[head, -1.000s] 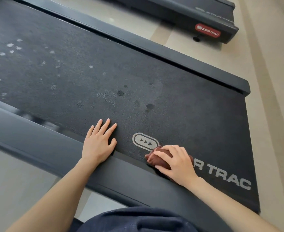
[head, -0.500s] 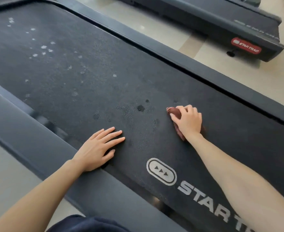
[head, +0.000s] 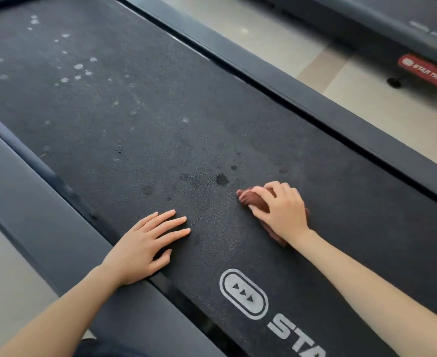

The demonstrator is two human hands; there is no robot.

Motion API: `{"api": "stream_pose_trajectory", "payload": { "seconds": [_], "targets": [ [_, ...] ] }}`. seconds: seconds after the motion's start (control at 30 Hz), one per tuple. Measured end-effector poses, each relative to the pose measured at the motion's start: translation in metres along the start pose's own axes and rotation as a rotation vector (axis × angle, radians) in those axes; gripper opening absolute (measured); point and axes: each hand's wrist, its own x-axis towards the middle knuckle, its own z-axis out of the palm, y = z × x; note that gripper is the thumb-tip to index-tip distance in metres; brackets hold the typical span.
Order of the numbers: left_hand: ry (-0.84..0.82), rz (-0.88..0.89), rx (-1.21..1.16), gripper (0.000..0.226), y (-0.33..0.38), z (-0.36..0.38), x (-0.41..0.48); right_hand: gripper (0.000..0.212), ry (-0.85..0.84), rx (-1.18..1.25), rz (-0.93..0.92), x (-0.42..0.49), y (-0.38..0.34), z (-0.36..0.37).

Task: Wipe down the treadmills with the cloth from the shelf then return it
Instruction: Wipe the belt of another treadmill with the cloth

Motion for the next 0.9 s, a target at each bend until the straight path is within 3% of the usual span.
{"api": "stream_pose_trajectory", "payload": {
  "seconds": [0.13, 0.23, 0.3, 0.43, 0.57, 0.63, 0.8, 0.9],
  "targets": [
    [0.018, 0.01, 0.006, 0.051, -0.001, 0.002, 0.001, 0.041, -0.096, -0.063, 0.478, 0.062, 0.049, 0.01],
    [0.03, 0.001, 0.02, 0.051, -0.001, 0.004, 0.001, 0.045, -0.106, -0.092, 0.64, 0.096, 0.036, 0.021],
    [0.026, 0.002, 0.03, 0.051, -0.001, 0.005, 0.001, 0.047, -0.122, -0.122, 0.543, 0.094, 0.014, 0.02],
    [0.024, -0.013, 0.058, 0.052, 0.002, 0.005, 0.0, 0.043, -0.121, 0.017, 0.179, 0.045, -0.023, 0.005],
    [0.021, -0.041, 0.067, 0.051, 0.008, 0.003, -0.002, 0.039, -0.036, 0.014, -0.133, -0.004, -0.017, -0.003],
    [0.018, -0.042, 0.074, 0.052, 0.009, 0.002, -0.002, 0.039, -0.044, -0.052, -0.024, 0.014, 0.002, 0.0],
    [0.017, -0.031, 0.071, 0.051, 0.006, 0.002, -0.001, 0.046, -0.133, -0.063, 0.486, 0.109, 0.012, 0.023],
    [0.005, -0.025, 0.055, 0.052, 0.005, 0.003, -0.001, 0.046, -0.129, -0.069, 0.448, 0.132, -0.028, 0.029]
  ]
}}
